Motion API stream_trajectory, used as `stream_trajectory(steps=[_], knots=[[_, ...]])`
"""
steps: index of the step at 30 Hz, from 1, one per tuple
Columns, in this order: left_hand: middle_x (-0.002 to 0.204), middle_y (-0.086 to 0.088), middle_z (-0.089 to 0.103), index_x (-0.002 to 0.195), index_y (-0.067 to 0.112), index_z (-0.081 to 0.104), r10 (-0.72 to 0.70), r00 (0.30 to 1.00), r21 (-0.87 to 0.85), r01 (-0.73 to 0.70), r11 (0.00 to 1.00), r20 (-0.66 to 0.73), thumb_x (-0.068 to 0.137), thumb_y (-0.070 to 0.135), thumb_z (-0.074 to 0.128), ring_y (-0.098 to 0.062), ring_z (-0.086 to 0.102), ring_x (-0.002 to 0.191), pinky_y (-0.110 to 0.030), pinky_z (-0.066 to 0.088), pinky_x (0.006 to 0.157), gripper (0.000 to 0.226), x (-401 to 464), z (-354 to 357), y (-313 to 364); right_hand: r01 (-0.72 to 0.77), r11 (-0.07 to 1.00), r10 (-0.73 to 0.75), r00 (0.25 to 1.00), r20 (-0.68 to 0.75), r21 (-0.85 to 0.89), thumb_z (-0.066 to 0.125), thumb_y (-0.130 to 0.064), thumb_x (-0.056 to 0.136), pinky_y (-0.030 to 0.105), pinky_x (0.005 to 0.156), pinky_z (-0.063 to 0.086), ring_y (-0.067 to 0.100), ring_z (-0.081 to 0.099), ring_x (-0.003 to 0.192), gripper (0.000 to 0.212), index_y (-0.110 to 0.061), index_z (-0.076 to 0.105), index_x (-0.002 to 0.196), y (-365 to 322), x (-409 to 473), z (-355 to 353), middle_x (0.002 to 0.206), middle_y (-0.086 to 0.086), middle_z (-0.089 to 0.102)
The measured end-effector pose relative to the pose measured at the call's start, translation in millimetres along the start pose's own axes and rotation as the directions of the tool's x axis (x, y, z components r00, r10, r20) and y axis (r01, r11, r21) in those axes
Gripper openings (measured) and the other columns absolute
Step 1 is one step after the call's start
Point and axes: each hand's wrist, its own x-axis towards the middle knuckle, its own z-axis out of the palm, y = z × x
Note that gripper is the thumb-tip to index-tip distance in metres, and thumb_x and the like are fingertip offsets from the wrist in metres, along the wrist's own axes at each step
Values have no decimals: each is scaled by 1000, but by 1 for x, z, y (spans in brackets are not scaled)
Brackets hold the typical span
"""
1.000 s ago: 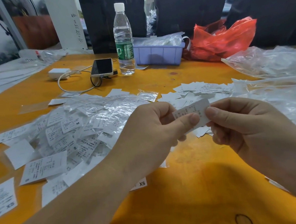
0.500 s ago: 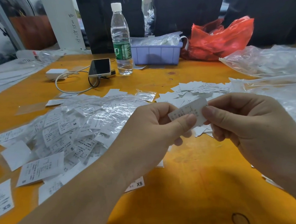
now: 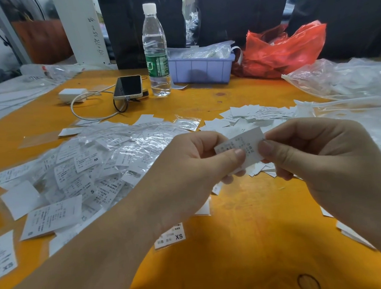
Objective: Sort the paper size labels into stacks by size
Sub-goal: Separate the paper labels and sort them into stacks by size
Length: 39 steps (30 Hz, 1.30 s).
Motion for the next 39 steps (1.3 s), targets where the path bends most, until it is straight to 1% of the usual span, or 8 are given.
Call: stream_trajectory(steps=[5,8,10,15,19,26,30,39], knots=[[81,-2,75,81,19,75,-3,997,-112,11,994,72,78,31,72,-15,67,74,-25,56,67,12,0,-3,0,-31,992,23,998,63,121,69,-35,64,24,45,43,13,49,46,14,-26,77,72,-1,3,-3,56,1,64],[80,-3,75,78,20,77,-25,995,-189,44,981,99,78,30,63,-14,66,69,-24,55,64,17,1,-5,0,2,998,-7,997,81,57,78,-31,68,29,45,43,13,47,47,7,-28,76,73,-2,4,-8,58,-1,67],[80,-2,75,82,15,74,-17,995,-156,33,987,102,80,30,61,-12,65,68,-24,54,63,21,1,-4,-1,25,999,-27,997,73,28,76,-26,71,34,45,40,15,46,47,4,-29,76,74,-2,4,-9,61,1,68],[81,0,75,89,13,73,6,995,-42,-2,999,101,83,34,60,-11,66,71,-25,51,65,26,0,-2,-2,10,1000,-9,990,142,-2,70,-26,73,22,47,44,11,54,50,9,-23,76,80,3,0,-4,65,7,68],[81,1,75,92,13,74,10,997,9,-11,1000,74,83,36,59,-11,66,71,-26,53,64,28,0,-2,-3,-15,1000,12,990,139,19,68,-28,77,23,49,46,15,57,52,14,-24,74,89,5,-1,-5,69,10,68],[78,3,74,93,13,73,-1,998,-15,2,1000,56,92,24,59,-9,65,67,-25,53,64,18,-1,0,0,41,997,-35,996,84,-66,69,-24,76,25,50,47,12,58,55,10,-28,75,82,4,-1,-3,66,1,68],[76,3,73,88,15,72,-3,998,-20,4,1000,58,94,21,59,-8,64,65,-23,51,62,16,-1,1,-1,61,992,-50,993,105,-110,70,-36,74,37,50,47,19,58,57,13,-31,75,84,2,-4,-1,69,1,68],[72,6,71,86,13,72,22,998,-25,-20,999,57,91,22,62,-7,65,63,-18,52,61,14,-1,1,-2,53,992,-38,991,129,-116,75,-28,71,32,50,50,15,62,61,13,-25,72,84,2,-4,2,75,2,71]])
